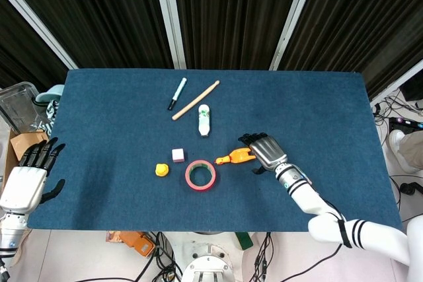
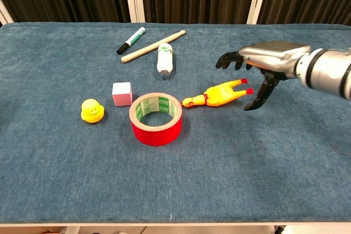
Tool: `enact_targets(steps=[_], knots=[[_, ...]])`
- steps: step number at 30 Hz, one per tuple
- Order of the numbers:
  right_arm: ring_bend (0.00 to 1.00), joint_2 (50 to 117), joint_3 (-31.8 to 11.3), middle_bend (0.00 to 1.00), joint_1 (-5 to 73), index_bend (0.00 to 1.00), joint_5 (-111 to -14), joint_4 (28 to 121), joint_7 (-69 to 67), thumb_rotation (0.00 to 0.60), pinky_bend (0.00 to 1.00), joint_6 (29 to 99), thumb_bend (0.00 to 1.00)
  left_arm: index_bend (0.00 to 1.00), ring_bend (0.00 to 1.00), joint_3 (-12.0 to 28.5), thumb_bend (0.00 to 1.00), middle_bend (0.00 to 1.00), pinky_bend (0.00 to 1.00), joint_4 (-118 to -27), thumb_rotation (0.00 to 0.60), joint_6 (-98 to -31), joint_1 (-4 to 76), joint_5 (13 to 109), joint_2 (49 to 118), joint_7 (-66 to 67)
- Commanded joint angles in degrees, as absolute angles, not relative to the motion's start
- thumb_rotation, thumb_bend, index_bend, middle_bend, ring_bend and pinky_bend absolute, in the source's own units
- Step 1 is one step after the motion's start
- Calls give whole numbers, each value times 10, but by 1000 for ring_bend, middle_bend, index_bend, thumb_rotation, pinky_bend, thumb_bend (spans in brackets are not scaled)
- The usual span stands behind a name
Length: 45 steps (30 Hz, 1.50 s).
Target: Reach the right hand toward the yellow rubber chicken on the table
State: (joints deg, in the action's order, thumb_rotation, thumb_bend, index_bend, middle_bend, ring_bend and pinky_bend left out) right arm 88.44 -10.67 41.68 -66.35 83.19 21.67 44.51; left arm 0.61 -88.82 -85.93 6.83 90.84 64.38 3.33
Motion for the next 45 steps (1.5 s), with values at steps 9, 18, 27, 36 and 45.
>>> enact_targets(steps=[9,18,27,36,45], knots=[[365,933,-99,306,442,325,-667,778,191,600,345,443,250,95,0,5,290,0,96,-888,600,-858,69,908,643,30],[497,966,-97,409,453,466,-691,732,151,600,525,452,327,96,0,6,290,0,96,-890,600,-854,69,904,642,28],[596,973,-97,500,455,599,-700,718,130,600,678,464,458,96,0,6,291,0,96,-892,600,-852,69,901,639,26],[628,960,-101,533,442,634,-725,732,93,600,720,504,503,96,0,7,290,0,96,-894,600,-851,69,899,638,27],[629,886,-125,533,399,634,-783,831,9,600,720,617,503,95,0,6,290,0,96,-895,600,-852,68,900,638,29]])
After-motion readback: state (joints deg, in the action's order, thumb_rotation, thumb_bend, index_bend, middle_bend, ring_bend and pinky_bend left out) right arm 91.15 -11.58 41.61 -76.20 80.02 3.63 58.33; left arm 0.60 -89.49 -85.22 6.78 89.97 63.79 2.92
